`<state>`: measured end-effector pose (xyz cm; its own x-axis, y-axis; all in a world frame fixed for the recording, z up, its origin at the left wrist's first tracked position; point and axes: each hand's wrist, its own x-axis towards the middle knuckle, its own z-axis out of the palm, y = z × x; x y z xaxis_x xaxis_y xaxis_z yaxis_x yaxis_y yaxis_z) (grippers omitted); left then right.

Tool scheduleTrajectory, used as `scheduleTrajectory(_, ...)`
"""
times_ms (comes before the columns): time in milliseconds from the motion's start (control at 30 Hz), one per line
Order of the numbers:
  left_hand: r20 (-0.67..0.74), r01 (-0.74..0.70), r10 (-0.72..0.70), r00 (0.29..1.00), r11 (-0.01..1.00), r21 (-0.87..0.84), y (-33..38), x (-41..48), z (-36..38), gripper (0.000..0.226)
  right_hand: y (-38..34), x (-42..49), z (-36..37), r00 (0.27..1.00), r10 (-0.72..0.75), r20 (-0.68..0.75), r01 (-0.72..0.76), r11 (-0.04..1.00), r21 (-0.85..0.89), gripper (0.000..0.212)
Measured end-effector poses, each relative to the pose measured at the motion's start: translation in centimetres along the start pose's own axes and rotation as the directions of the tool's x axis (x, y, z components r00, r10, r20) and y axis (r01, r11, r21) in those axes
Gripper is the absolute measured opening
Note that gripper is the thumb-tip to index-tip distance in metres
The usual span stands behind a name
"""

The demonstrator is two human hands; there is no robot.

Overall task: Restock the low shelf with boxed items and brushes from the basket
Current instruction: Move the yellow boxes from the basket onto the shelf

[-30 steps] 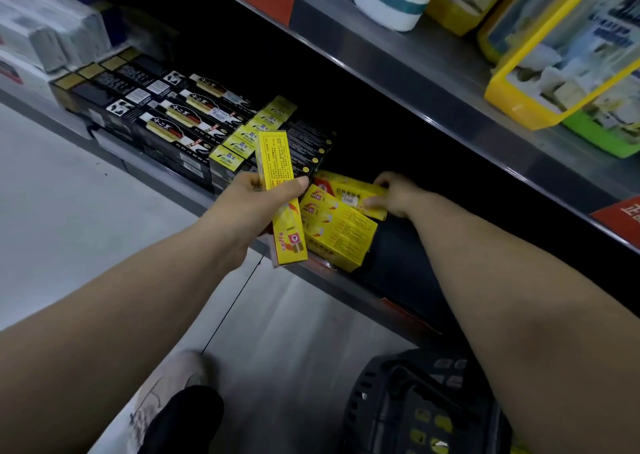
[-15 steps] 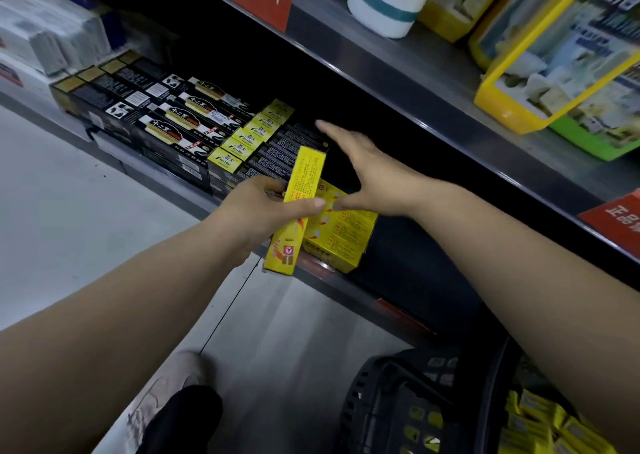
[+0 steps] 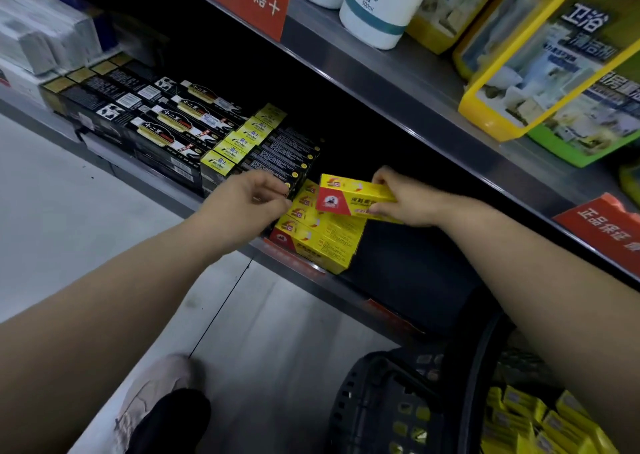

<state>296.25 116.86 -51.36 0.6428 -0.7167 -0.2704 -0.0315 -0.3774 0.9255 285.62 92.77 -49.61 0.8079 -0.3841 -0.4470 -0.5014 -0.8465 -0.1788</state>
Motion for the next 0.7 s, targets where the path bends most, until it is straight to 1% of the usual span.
scheduleTrajectory(67, 0.034, -0.005, 0.005, 0.999, 1.0, 0.01, -0.2, 0.1, 0.3, 0.014, 1.2, 2.2, 0.5, 0.996, 0.089, 0.006, -0.089, 0.996, -0.014, 0.044)
scheduleTrajectory(167, 0.068, -0.009, 0.008, 0.998, 1.0, 0.014, -0.5, 0.3, 0.6, 0.012, 2.5, 5.5, 1.9, 0.968, 0.246, -0.042, -0.248, 0.968, -0.036, 0.057)
scheduleTrajectory(233, 0.089, -0.008, 0.005, 0.996, 0.999, 0.031, -0.7, 0.5, 0.8, 0.013, 2.6, 7.5, 3.3, 0.951, 0.306, -0.052, -0.308, 0.951, -0.03, 0.062)
scheduleTrajectory(333, 0.103, -0.008, 0.002, 0.995, 0.998, 0.056, -0.9, 0.7, 1.2, 0.013, 2.1, 9.7, 5.6, 0.952, 0.306, -0.015, -0.305, 0.952, 0.006, 0.058)
scheduleTrajectory(500, 0.111, -0.006, -0.004, 0.994, 0.996, 0.084, -0.8, 0.8, 1.9, 0.012, 1.7, 10.5, 7.7, 0.958, 0.281, 0.052, -0.28, 0.96, -0.026, 0.054)
scheduleTrajectory(600, 0.129, -0.024, 0.012, 0.992, 0.995, 0.098, 0.2, 0.1, 2.3, 0.014, 1.0, 9.0, 6.4, 0.954, 0.274, 0.12, -0.266, 0.961, -0.079, 0.061)
scheduleTrajectory(667, 0.152, -0.055, 0.036, 0.988, 0.991, 0.119, 1.5, -0.6, 2.6, 0.015, -0.1, 6.8, 4.3, 0.961, 0.25, 0.118, -0.237, 0.965, -0.113, 0.063)
scheduleTrajectory(700, 0.169, -0.083, 0.06, 0.984, 0.987, 0.134, 2.4, -1.1, 2.8, 0.016, -0.8, 5.3, 3.1, 0.972, 0.211, 0.106, -0.199, 0.973, -0.115, 0.06)
